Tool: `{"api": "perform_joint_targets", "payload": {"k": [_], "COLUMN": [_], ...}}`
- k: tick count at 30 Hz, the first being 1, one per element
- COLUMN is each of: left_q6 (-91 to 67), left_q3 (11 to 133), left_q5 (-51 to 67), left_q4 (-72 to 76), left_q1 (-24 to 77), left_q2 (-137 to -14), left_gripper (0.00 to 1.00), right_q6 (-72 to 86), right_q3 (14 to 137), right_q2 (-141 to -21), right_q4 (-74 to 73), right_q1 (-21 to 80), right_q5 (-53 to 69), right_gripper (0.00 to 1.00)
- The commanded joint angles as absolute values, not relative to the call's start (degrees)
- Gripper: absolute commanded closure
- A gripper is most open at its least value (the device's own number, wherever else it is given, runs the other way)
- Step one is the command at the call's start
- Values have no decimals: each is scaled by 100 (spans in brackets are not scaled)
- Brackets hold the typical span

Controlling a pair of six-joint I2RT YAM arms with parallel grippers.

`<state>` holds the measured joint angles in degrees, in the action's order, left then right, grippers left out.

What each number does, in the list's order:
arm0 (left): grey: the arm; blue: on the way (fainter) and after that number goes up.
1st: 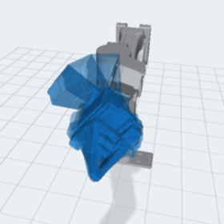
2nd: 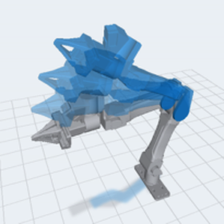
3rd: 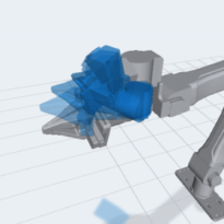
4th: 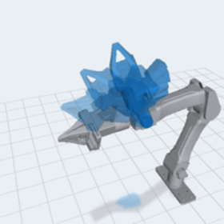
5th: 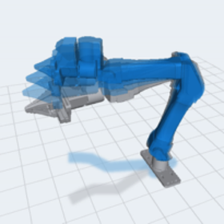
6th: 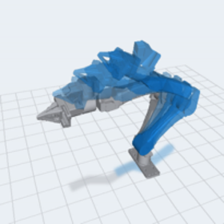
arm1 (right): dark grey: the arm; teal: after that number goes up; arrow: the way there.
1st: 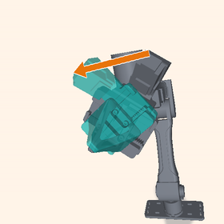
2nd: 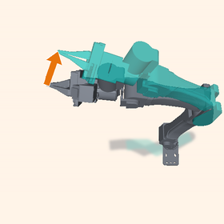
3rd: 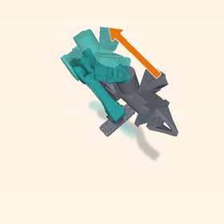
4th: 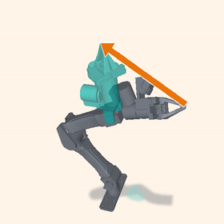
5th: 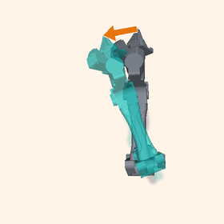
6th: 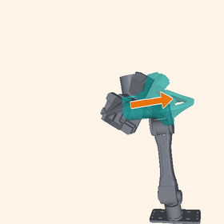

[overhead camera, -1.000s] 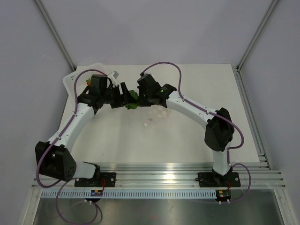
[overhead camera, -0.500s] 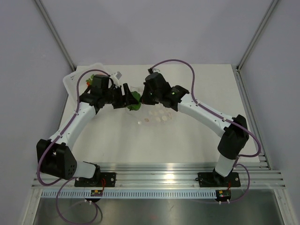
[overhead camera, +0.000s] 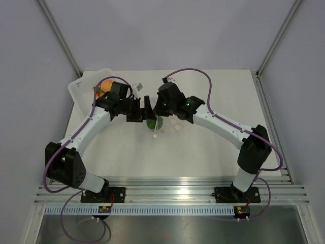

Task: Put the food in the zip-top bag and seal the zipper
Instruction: Place the fake vegetable in the zipper food storage bag, then pick up the fake fruit from the bin.

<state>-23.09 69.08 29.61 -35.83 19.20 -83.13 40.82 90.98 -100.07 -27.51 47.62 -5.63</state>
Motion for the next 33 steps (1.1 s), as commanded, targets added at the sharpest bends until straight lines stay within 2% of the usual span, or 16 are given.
{"api": "perform_joint_targets", "payload": {"k": [1, 5, 7, 9, 10, 12, 13, 16, 17, 18, 19, 20, 23, 25, 29, 33], "left_q6": [-1795, -1337, -1109, -915, -871, -844, -931, -1475, -1590, -1704, -1749, -1801, -1960, -2074, -2145, -2092], "left_q3": [7549, 7892, 8085, 8165, 8191, 8183, 8122, 7990, 7963, 7980, 8041, 8190, 8305, 8323, 8437, 8981], "left_q5": [3103, 3041, 2989, 2945, 2953, 2953, 2971, 2954, 2814, 2595, 1740, 1253, -190, -648, -984, -1160], "left_q4": [-3928, -4437, -4736, -4964, -5018, -5028, -4958, -4527, -4457, -4430, -4508, -4613, -4842, -4869, -4852, -5124], "left_q1": [2039, 2039, 2030, 1978, 1934, 1671, 1539, 933, 714, 634, 572, 484, 238, 2, -377, -413], "left_q2": [-8131, -7876, -7805, -7665, -7621, -7454, -7436, -7453, -7497, -7645, -7742, -7839, -8287, -8594, -9245, -10167], "left_gripper": [3, 3, 8, 16, 26, 35, 44, 60, 62, 58, 54, 45, 36, 33, 19, 16], "right_q6": [4254, 4324, 4315, 4315, 4307, 4289, 4289, 4245, 4184, 4175, 4140, 4087, 3956, 3894, 3753, 3674], "right_q3": [8956, 8824, 8807, 8772, 8745, 8631, 8587, 8455, 8446, 8446, 8438, 8385, 8227, 8200, 8139, 8130], "right_q2": [-9668, -9650, -9633, -9607, -9580, -9502, -9475, -9387, -9369, -9343, -9317, -9282, -9106, -9000, -8921, -8947], "right_q4": [-2435, -2382, -2382, -2382, -2373, -2338, -2312, -2233, -2250, -2267, -2276, -2276, -2259, -2285, -2268, -2206], "right_q1": [4764, 4641, 4606, 4527, 4500, 4421, 4395, 4333, 4333, 4333, 4333, 4333, 4333, 4333, 4333, 4324], "right_q5": [-703, -694, -694, -694, -686, -686, -677, -642, -633, -624, -607, -598, -615, -624, -563, -414], "right_gripper": [100, 100, 100, 100, 100, 100, 100, 100, 100, 100, 100, 100, 100, 100, 100, 100]}}
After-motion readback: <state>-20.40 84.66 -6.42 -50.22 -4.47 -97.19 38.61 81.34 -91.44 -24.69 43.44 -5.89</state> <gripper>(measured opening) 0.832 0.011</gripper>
